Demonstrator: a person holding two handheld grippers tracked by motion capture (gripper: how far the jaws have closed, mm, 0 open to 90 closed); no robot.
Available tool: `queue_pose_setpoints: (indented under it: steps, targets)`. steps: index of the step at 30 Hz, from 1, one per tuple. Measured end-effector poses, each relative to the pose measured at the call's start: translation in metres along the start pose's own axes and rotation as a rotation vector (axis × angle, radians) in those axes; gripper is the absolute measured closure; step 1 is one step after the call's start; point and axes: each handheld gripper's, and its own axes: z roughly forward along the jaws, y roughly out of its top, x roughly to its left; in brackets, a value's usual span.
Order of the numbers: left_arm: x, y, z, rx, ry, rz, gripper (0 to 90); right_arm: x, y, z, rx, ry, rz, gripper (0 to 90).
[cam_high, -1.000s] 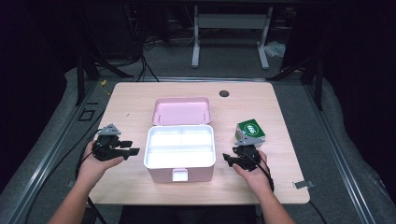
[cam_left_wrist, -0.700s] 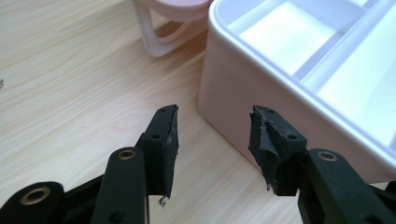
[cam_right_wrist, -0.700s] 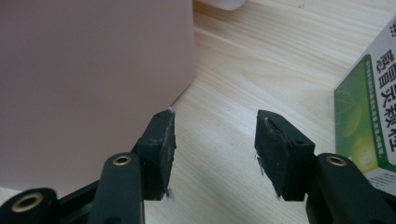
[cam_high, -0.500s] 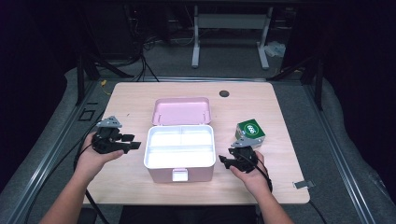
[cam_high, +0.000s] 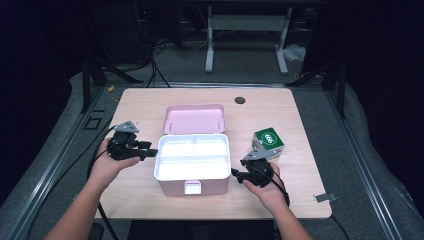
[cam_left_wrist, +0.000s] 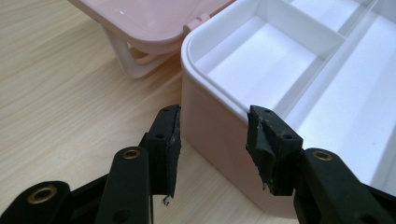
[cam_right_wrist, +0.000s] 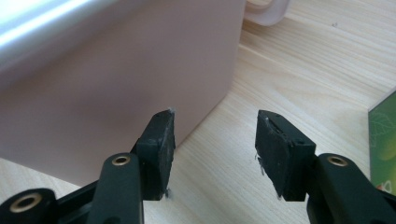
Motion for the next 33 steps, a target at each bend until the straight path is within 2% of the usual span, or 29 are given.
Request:
queue_pose_setpoints:
  steps: [5, 6, 7, 8, 9, 10, 12, 15, 17, 20, 22, 27, 30, 33]
  targets:
    - [0.002, 0.002, 0.001, -0.005, 0.000, -0.005, 56.2, 0.003, 0.001, -0.001, -0.001, 0.002, -0.011, 47.3]
    - [0.003, 0.002, 0.002, -0.010, 0.000, -0.017, 56.2, 0.004, 0.001, -0.001, -0.002, 0.002, -0.013, 47.4]
    - [0.003, 0.002, 0.002, -0.005, 0.007, -0.023, 56.2, 0.004, 0.001, -0.001, -0.002, 0.002, -0.013, 47.4]
    - [0.004, 0.002, 0.003, 0.014, 0.047, -0.023, 56.5, 0.004, 0.001, -0.001, -0.001, 0.001, -0.015, 47.4]
    - [0.005, 0.001, 0.004, 0.026, 0.061, -0.026, 57.2, 0.004, 0.001, -0.001, 0.000, 0.000, -0.015, 47.4]
    - [0.006, 0.001, 0.006, 0.027, 0.039, -0.020, 58.6, 0.004, 0.001, -0.001, -0.004, 0.002, -0.015, 47.4]
    - [0.006, 0.001, 0.006, 0.024, 0.040, -0.021, 59.0, 0.004, 0.001, -0.001, -0.004, 0.003, -0.013, 47.4]
    - [0.008, 0.002, 0.006, 0.002, 0.012, -0.040, 59.3, 0.005, 0.001, -0.001, -0.005, 0.006, -0.014, 47.4]
    - [0.008, 0.002, 0.007, -0.002, 0.006, -0.051, 59.6, 0.005, 0.002, -0.002, -0.007, 0.006, -0.017, 47.4]
    - [0.009, 0.003, 0.009, -0.003, 0.002, -0.044, 59.5, 0.005, 0.002, -0.002, -0.012, -0.002, -0.018, 48.2]
    - [0.009, 0.004, 0.012, -0.002, 0.034, -0.048, 59.8, 0.004, 0.002, -0.003, -0.013, -0.002, -0.008, 48.2]
    - [0.012, 0.006, 0.016, 0.007, 0.032, -0.048, 60.2, 0.004, 0.002, -0.003, -0.010, -0.011, -0.010, 48.5]
    - [0.010, 0.006, 0.022, 0.056, 0.050, -0.036, 59.5, 0.003, 0.002, -0.004, -0.012, -0.010, -0.010, 48.4]
    - [0.011, 0.007, 0.020, 0.057, 0.043, -0.036, 57.6, 0.003, 0.002, -0.004, -0.014, -0.012, -0.010, 48.4]
